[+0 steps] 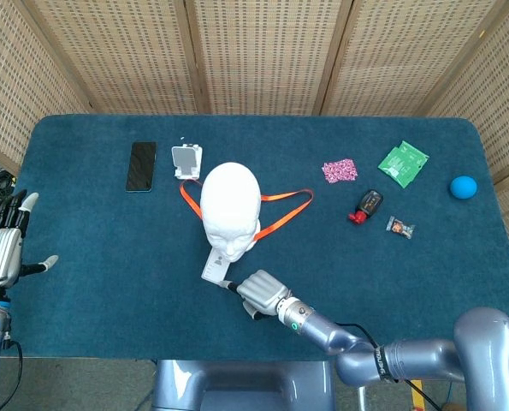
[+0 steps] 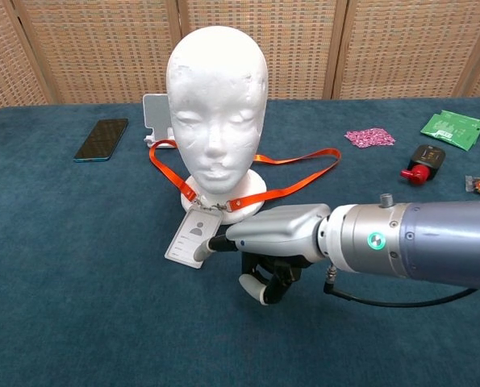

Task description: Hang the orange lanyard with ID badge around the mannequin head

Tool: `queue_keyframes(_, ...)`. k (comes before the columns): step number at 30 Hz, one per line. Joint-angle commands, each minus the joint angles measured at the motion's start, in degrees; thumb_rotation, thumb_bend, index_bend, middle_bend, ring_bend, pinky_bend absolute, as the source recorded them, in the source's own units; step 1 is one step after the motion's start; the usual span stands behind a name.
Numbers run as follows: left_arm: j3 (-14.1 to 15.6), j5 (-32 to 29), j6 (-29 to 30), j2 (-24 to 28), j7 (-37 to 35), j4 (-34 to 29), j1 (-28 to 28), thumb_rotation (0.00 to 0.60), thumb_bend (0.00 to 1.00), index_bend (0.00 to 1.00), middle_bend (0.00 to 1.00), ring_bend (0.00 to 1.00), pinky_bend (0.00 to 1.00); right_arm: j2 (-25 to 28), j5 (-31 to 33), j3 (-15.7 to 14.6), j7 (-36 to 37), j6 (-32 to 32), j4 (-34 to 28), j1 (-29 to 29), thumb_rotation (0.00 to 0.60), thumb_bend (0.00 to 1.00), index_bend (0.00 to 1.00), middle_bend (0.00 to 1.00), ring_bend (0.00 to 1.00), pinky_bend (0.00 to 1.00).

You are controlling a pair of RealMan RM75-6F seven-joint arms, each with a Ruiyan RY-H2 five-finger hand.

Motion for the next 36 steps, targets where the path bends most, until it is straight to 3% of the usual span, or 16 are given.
queue_keyframes(1, -0.09, -0.04, -0.20, 0.03, -0.13, 0.04, 0.00, 0.600, 0.00, 0.00, 0.00, 0.00, 0.00, -1.60, 3.30, -0.02, -1.90, 0.93, 1.02, 1.82, 0.600, 0.87, 0.09, 0.82, 0.80, 0.96)
queue_keyframes(16, -0.53, -0.01, -1.35, 0.06, -0.47, 0.19, 0.00, 0.600, 0.00, 0.00, 0.00, 0.00, 0.00, -3.29, 13.19, -2.06, -6.31, 3.18, 2.58, 6.59, 0.600, 0.88, 0.12, 0.83, 0.81, 0.96)
queue_keyframes(23, -0.64, -0.01, -1.76, 0.04, -0.55, 0.19, 0.01, 0.600, 0.00, 0.00, 0.00, 0.00, 0.00, -1.96, 13.11, -3.33, -5.93, 2.76, 0.49, 7.36, 0.600, 0.88, 0.23, 0.83, 0.81, 0.96)
queue_keyframes(36, -0.76, 0.05, -2.07, -0.05, -0.21, 0.06, 0.01, 0.600, 0.00, 0.00, 0.00, 0.00, 0.00, 1.72, 10.56, -7.22, -7.29, 3.01, -5.61, 8.51, 0.600, 0.88, 0.25, 0.83, 0.81, 0.96)
